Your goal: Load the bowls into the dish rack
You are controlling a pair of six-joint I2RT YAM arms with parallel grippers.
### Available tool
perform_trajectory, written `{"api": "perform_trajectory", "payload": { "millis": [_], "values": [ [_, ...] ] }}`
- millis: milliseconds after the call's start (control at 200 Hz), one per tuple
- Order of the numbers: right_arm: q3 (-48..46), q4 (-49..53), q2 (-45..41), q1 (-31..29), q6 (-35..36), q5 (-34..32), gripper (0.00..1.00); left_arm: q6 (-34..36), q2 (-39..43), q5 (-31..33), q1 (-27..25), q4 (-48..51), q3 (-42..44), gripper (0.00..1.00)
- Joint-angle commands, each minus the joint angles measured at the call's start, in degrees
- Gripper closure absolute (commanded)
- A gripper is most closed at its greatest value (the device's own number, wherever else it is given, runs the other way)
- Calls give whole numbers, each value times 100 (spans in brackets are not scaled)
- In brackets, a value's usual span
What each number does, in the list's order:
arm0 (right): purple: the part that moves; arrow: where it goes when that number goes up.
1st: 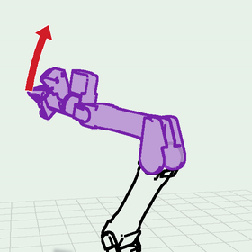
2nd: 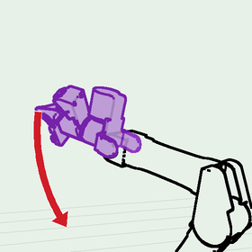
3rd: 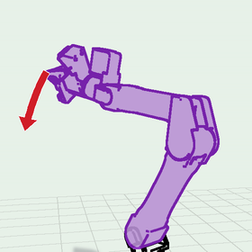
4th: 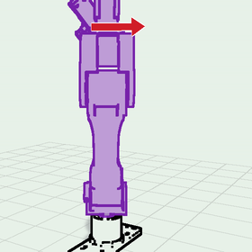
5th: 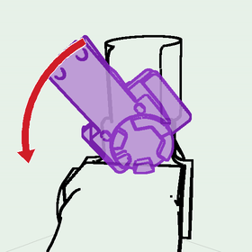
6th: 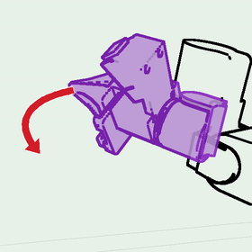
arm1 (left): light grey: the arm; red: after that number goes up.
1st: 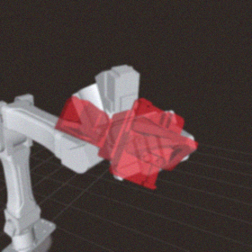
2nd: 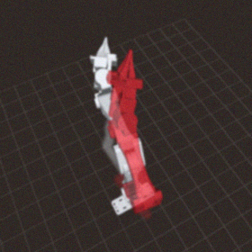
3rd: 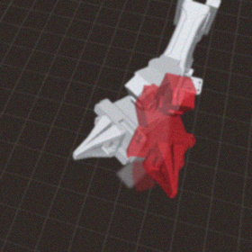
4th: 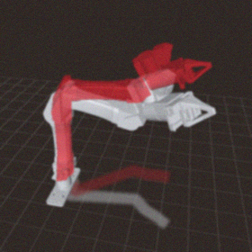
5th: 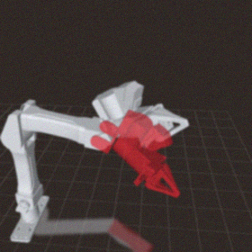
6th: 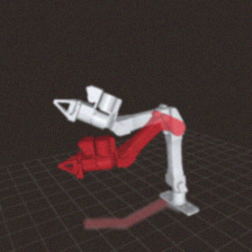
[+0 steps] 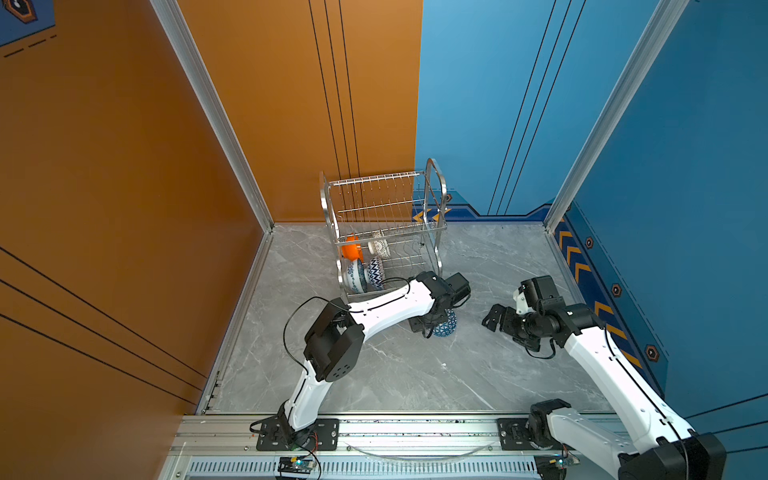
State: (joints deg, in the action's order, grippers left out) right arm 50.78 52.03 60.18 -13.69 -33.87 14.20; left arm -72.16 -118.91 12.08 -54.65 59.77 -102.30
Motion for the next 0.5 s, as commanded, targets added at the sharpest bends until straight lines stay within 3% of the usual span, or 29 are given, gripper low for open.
{"api": "perform_trajectory", "payload": {
  "millis": [0,175,495],
  "values": [
    [256,-167,180,-504,256,-342,0,307,246,-571,197,-629,-30,100],
    [362,-492,414,-1090,663,-602,7,377,255,-931,335,-633,-16,100],
    [365,-598,1002,-1074,619,-701,19,510,159,-1111,355,-1022,459,98]
  ]
}}
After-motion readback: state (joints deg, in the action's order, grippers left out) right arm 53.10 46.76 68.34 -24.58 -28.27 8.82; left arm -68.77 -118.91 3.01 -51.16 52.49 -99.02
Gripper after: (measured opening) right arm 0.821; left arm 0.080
